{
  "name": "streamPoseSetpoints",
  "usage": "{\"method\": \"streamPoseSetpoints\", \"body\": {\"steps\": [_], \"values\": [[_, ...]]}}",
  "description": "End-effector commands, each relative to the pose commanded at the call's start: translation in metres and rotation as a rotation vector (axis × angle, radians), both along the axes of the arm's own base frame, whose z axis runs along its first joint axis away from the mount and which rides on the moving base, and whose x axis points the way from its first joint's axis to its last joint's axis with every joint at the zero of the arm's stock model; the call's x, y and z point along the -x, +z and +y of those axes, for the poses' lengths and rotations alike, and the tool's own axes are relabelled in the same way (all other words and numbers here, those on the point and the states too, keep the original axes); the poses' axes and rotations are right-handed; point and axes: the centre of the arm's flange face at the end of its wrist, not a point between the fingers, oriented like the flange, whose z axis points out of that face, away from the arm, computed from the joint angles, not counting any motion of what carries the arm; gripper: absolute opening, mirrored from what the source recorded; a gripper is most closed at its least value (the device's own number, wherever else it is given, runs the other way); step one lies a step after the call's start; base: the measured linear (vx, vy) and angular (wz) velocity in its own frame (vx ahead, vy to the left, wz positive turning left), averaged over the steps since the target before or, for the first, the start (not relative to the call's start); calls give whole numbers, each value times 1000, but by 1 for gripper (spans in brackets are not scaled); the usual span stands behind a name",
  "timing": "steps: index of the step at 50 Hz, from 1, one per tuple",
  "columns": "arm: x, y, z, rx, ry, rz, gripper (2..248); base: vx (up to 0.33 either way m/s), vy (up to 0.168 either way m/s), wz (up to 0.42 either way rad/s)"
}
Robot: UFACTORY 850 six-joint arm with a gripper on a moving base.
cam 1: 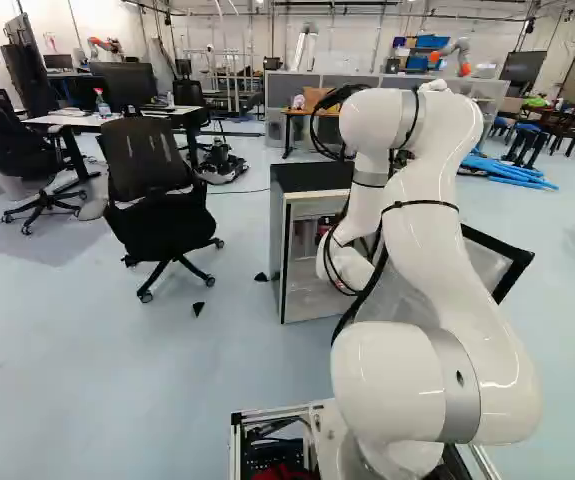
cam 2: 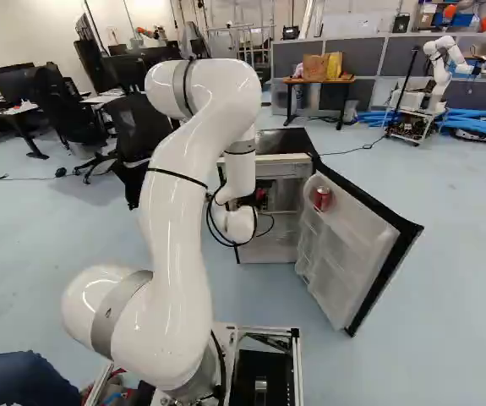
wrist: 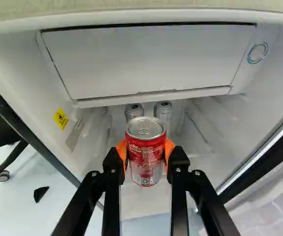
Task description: Grab a drink from the fridge
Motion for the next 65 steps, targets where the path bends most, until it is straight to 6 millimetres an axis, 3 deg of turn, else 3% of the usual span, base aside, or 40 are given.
{"method": "streamPoseSetpoints", "body": {"steps": [49,65], "values": [[97,75,14,-2,-23,6,95,0,0,0],[105,93,15,6,-25,-24,95,0,0,0]]}}
